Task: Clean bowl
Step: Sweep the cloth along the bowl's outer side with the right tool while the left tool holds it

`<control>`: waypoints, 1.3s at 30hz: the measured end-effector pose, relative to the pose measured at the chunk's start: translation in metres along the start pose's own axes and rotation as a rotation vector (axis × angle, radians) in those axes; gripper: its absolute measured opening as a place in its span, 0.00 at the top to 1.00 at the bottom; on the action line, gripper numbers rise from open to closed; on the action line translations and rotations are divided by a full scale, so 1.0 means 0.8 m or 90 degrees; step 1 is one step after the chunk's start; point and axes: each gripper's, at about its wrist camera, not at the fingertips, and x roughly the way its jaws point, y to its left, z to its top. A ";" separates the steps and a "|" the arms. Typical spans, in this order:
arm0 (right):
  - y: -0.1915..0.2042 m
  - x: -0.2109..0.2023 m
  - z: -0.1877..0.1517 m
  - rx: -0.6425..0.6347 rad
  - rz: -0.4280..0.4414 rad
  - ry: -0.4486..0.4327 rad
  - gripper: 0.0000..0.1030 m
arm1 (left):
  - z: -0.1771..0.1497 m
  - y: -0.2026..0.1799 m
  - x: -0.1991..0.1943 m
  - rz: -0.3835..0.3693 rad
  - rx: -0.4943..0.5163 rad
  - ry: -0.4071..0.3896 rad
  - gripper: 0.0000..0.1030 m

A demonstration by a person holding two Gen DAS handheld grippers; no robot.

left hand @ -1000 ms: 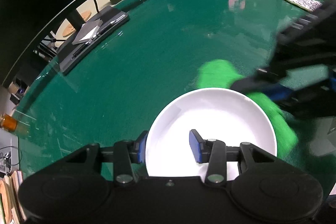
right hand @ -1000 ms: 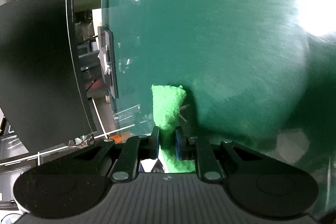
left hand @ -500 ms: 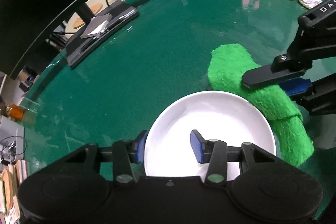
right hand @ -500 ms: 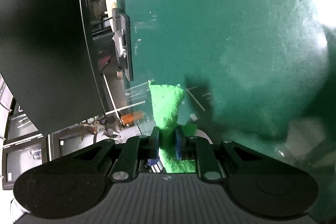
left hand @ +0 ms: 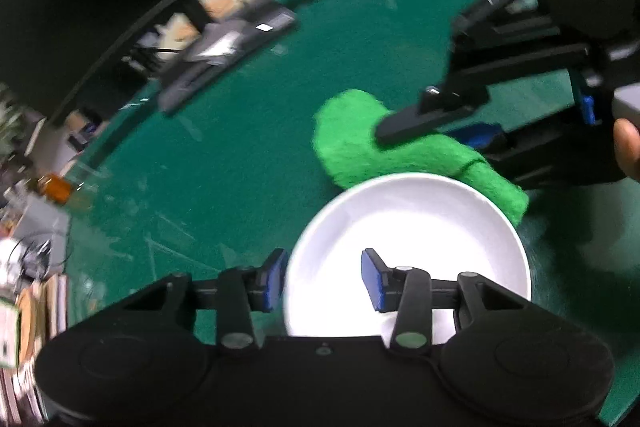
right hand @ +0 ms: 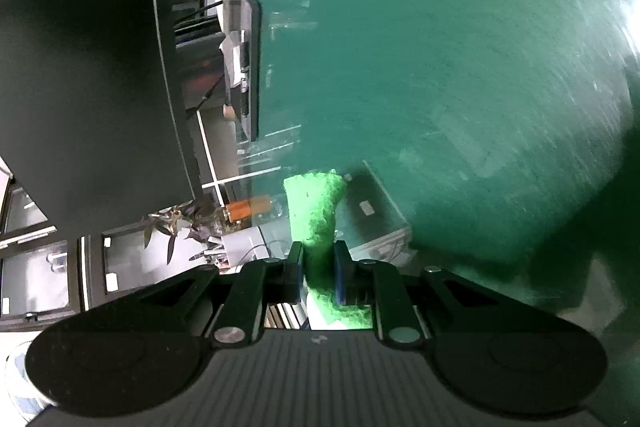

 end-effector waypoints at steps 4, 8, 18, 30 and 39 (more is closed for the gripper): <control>0.007 0.012 0.009 -0.018 -0.011 0.024 0.84 | -0.015 0.000 0.006 -0.008 -0.011 0.030 0.68; 0.010 0.012 0.004 -0.039 -0.009 0.059 0.84 | -0.011 0.000 0.012 0.003 -0.033 0.025 0.67; -0.032 -0.043 -0.009 0.010 -0.021 0.081 0.84 | 0.002 0.003 0.022 0.001 -0.012 0.023 0.63; 0.052 0.001 -0.001 -0.148 0.059 0.059 0.84 | -0.004 -0.003 0.015 0.020 -0.021 0.012 0.63; 0.100 0.050 -0.043 -0.458 0.026 0.147 0.85 | -0.009 -0.004 0.013 0.022 -0.028 -0.004 0.63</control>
